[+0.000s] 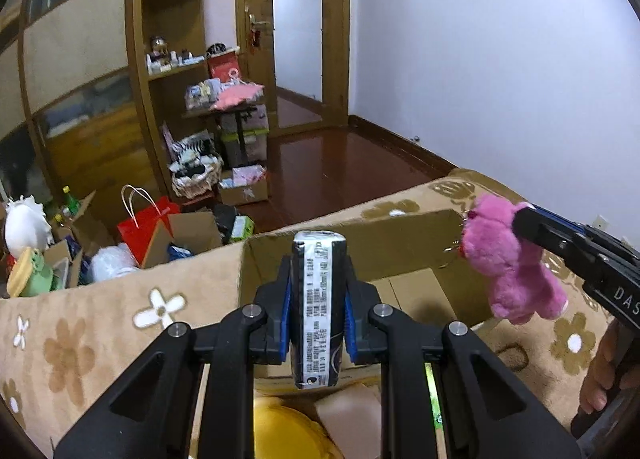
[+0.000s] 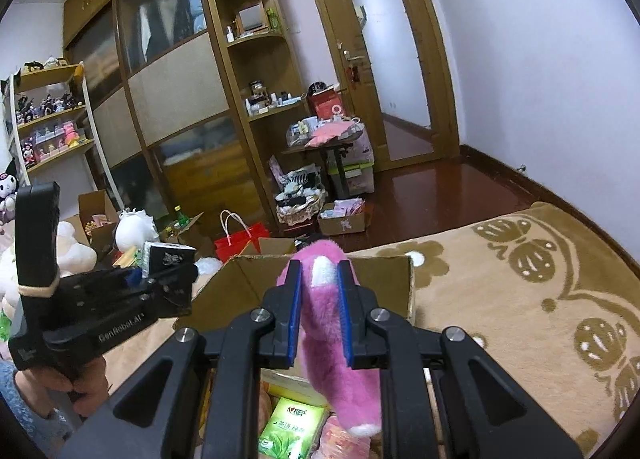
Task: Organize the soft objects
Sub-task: 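Carry black pack with left tool into the box while right tool drops the pink bear in, then open both tools and withdraw them from the box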
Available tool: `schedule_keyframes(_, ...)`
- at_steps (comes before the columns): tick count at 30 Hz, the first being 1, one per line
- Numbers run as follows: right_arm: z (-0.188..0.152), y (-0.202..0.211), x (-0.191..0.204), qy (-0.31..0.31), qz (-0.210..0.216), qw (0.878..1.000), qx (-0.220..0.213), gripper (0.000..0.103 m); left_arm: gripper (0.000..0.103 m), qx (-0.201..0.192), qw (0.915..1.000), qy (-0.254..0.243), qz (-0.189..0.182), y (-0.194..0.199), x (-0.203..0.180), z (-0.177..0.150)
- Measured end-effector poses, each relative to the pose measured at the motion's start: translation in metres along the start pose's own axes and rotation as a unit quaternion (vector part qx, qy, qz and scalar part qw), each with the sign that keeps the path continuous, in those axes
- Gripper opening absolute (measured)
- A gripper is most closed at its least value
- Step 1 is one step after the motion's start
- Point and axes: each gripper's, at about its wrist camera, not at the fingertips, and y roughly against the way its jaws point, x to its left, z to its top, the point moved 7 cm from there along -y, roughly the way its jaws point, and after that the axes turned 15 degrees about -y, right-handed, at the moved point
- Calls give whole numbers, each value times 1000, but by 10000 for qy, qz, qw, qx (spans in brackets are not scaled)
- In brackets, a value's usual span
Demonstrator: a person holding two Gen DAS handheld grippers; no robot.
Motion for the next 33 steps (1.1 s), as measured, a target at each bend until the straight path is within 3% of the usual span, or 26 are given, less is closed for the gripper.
schedule_keyframes(6,-6,-9,1,55,80,9999,104,18,19,138,9997,-159,-124,-9,-13,-8)
schedule_keyframes(15,-3,-29,3,25,82,9994,321,19,21,547,9984,57,-150,-26,-9,-21)
schedule_keyframes(21,-5,-41,-2,-124,76,9986,500,20,27,765,9966,241,-193,-34,-3,-27)
schedule_keyframes(23,-5,-41,-2,-126,75,9986,508,23,36,814,9962,259,-166,-36,-1,-29)
schedule_keyframes(25,-4,-40,-4,-178,58,9987,467,38,41,846,9961,218,-129,-35,0,-31)
schedule_keyframes(27,-3,-39,-6,-248,75,9987,430,46,46,893,9958,176,-71,-33,1,-30)
schedule_keyframes(31,-1,-33,-7,-311,40,9986,427,56,56,949,9954,140,-13,-21,3,-29)
schedule_keyframes(33,-1,-26,-7,-336,-6,9986,397,73,64,997,9950,85,-9,-13,4,-29)
